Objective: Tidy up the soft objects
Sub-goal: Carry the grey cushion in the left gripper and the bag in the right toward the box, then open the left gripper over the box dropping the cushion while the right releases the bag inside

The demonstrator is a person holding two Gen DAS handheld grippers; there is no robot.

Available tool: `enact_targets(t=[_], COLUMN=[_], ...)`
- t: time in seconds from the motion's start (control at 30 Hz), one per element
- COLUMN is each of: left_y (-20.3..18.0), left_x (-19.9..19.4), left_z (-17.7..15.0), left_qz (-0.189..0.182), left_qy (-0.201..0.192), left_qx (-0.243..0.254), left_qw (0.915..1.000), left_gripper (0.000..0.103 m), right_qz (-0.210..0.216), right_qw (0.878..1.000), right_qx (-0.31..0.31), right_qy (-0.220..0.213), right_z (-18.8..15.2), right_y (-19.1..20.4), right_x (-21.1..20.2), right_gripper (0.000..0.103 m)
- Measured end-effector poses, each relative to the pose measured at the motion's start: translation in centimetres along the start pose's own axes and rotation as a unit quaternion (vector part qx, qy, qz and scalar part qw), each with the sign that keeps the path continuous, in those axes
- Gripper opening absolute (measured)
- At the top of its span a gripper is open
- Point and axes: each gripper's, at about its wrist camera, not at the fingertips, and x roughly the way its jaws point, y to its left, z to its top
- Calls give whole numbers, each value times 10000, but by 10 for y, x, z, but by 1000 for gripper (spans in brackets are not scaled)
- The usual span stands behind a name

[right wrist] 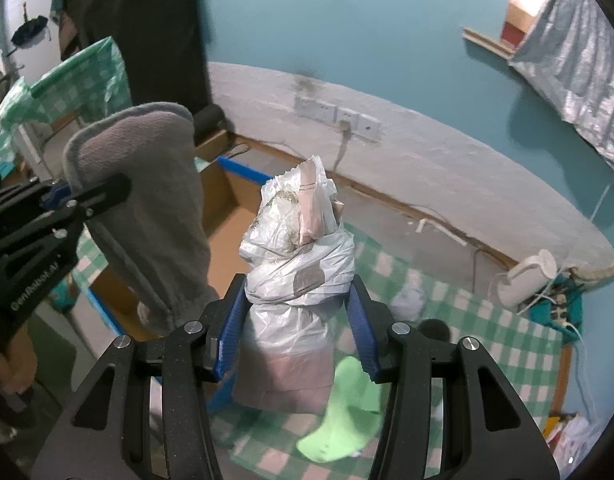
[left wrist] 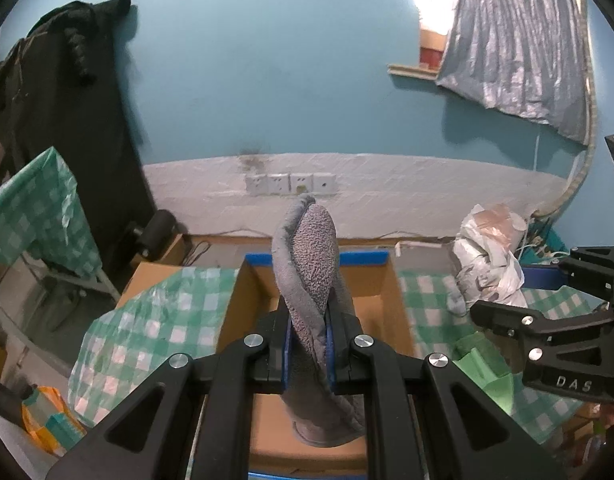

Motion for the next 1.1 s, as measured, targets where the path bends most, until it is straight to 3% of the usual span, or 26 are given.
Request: enact_targets(t=[0.2,0.6,0.7,0.83,0.9,1.1], left_y=[15,20,19,19,19,17], left_x=[16,53,59,60,57,55], left_z=[-16,-47,-48,-47,-45,-44], left_qz=[371,727,815,1034,1109,1108], left_qy=[174,781,925,829,721,647], left_qx=[121,312,304,298,333,367], left_qw=[9991,9938,9919,9907,9907,9911], left_gripper=[13,15,24,53,61,68], right_qz=[105,235,299,220,189,115], right_qw=[9997,9973,9964,9973,9976,9984], right_qx=[-159,-298,-288,-236,-216,-129], right_qy=[178,631,742,666,631,532], right_z=[6,7,6,6,6,6], right_y=[26,53,54,52,49,39], right_x=[32,79,86,86,85,79], right_gripper=[49,50,56,70,71,73])
